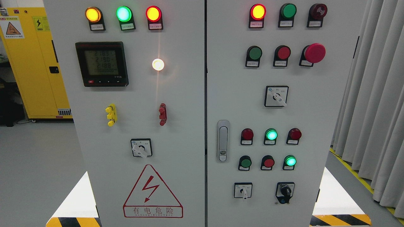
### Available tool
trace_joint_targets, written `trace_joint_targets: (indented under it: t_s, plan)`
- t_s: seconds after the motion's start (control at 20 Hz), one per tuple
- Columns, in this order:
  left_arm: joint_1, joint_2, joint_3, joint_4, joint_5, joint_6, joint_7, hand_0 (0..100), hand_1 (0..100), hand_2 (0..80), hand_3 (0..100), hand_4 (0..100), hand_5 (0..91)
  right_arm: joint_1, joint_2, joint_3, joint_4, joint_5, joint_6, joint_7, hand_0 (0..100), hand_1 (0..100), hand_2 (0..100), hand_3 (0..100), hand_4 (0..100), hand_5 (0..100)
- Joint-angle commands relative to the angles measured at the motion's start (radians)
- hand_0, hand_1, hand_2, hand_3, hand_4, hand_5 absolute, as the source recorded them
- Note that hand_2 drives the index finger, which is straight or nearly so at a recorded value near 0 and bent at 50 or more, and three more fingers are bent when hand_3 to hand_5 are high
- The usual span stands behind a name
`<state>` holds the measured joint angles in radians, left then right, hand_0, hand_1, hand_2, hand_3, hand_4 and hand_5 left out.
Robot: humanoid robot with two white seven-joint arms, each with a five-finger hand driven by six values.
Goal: Turn on light switch 1
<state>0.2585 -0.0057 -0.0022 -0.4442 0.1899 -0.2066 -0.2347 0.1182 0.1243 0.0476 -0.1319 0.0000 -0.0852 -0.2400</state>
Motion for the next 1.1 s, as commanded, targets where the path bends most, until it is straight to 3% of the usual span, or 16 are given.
trace_joint_targets:
  t_s: [0.0, 0.2, 0.4, 1.05]
  plan:
    - [-0.045, 0.018, -0.041, 0.309, -0.055, 0.047, -0.005, 6, 24, 0.0, 0, 0, 0.0, 0.0, 0.0, 0.0, 0.0, -0.029, 0.001, 0.001, 0, 50, 4, 0, 0, 0]
    - [-0.079, 0.009, -0.061, 0.306, -0.109, 0.125, 0.066, 5, 19, 0.0, 0, 0, 0.0, 0.001, 0.0, 0.0, 0.0, -0.029, 0.001, 0.001, 0, 50, 4, 0, 0, 0]
    - [-0.097, 0.009, -0.104, 0.308, -0.11, 0.133, 0.063, 5, 17, 0.0, 0, 0, 0.0, 0.0, 0.0, 0.0, 0.0, -0.029, 0.001, 0.001, 0, 50, 4, 0, 0, 0]
    - [-0.125, 0.007, -0.105, 0.302, -0.106, 0.131, 0.071, 6, 14, 0.0, 0, 0, 0.0, 0.0, 0.0, 0.0, 0.0, -0.029, 0.001, 0.001, 0, 50, 4, 0, 0, 0]
